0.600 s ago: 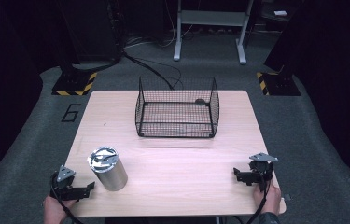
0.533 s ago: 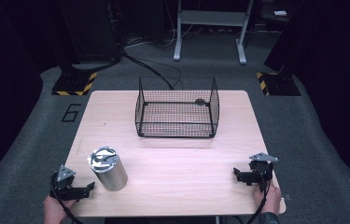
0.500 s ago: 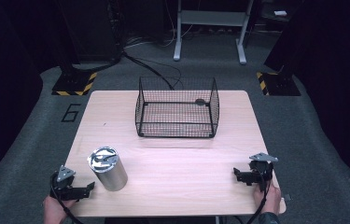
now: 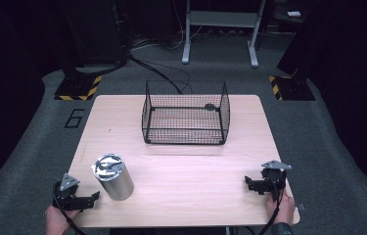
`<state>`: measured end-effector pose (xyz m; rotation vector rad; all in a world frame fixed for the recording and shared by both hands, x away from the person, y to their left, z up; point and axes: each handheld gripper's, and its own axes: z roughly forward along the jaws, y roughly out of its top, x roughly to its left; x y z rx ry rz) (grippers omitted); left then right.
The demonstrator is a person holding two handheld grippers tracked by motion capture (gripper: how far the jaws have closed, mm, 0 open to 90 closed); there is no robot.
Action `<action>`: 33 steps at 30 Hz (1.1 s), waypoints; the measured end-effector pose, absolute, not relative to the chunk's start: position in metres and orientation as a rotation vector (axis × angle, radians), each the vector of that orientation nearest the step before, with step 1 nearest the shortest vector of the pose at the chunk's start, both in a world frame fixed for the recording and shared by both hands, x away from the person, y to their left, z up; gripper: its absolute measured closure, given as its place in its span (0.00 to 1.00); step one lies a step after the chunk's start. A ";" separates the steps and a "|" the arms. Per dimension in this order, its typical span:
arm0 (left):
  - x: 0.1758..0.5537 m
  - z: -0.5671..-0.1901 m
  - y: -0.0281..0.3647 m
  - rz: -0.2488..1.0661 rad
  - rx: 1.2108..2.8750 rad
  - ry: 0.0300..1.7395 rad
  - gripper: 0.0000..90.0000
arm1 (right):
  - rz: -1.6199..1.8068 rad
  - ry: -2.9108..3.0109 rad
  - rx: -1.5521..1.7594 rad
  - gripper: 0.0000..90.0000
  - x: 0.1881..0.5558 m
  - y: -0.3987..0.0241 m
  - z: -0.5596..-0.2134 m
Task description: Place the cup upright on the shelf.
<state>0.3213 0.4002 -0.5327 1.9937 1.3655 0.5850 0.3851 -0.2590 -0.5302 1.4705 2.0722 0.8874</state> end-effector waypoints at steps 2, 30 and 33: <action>0.321 -0.533 0.400 0.589 1.993 1.355 0.00 | 0.884 2.072 1.471 0.00 0.385 -0.259 -0.530; 0.294 -0.502 0.389 0.579 1.987 1.146 0.00 | 0.885 2.071 1.470 0.00 0.385 -0.259 -0.530; 0.291 -0.498 0.388 0.564 1.959 1.129 0.00 | 0.885 2.071 1.470 0.00 0.385 -0.259 -0.530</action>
